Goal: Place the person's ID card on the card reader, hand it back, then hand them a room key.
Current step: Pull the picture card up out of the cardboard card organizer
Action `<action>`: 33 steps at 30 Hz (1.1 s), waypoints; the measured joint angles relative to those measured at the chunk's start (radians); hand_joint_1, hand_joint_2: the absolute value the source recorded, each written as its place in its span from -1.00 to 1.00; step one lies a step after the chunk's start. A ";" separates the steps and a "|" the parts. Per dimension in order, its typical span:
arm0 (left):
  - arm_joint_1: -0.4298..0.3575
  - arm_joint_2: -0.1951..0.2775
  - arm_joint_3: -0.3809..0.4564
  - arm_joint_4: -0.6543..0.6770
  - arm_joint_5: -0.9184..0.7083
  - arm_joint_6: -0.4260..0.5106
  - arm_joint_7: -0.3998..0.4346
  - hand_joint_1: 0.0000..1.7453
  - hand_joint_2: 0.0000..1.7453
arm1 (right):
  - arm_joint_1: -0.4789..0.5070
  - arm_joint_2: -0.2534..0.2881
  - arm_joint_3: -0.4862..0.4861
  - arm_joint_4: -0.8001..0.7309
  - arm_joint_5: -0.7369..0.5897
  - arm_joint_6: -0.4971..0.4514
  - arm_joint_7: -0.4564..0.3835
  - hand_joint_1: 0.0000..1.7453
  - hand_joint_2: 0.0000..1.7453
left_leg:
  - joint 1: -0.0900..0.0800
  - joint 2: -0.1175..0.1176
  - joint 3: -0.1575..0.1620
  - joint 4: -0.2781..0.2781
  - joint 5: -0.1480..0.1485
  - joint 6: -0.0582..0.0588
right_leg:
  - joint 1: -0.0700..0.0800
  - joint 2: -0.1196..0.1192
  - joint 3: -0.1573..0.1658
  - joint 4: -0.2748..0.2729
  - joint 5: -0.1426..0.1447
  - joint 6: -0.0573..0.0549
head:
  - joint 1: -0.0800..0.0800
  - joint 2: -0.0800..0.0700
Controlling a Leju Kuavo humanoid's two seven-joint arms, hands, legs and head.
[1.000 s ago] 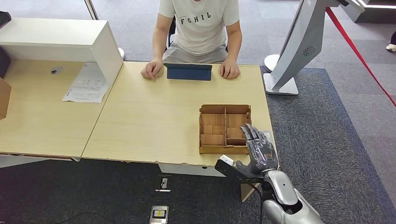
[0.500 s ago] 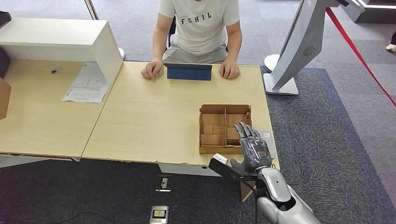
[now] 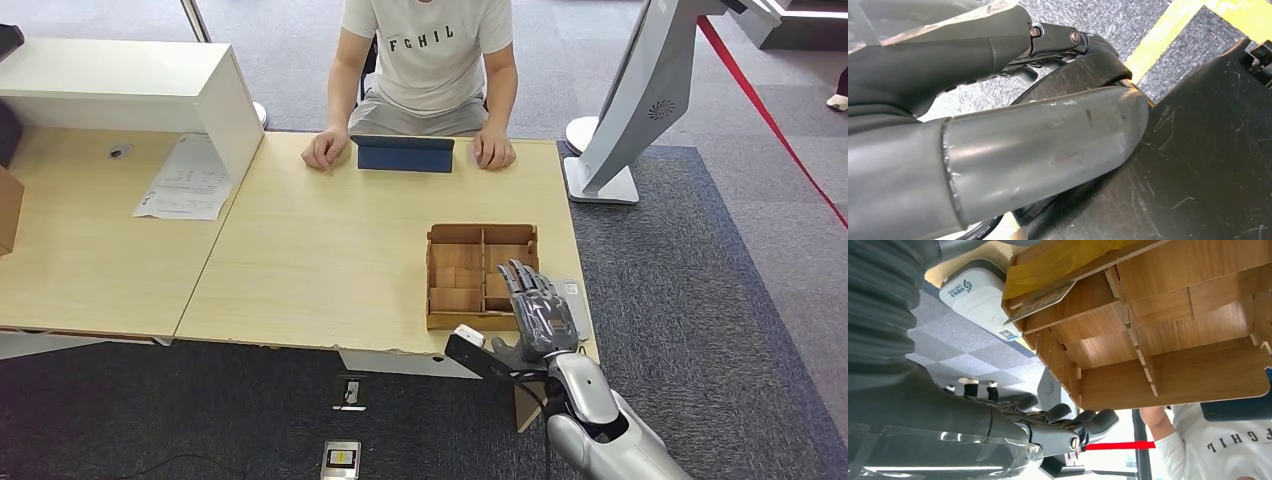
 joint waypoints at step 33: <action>0.000 0.001 0.000 0.002 -0.007 -0.001 -0.001 -1.00 -1.00 | -0.014 -0.012 0.002 0.057 -0.024 -0.015 0.005 -1.00 1.00 | 0.000 0.000 0.000 0.000 0.000 0.000 | 0.000 0.000 0.000 0.000 0.000 0.000 | 0.000 0.000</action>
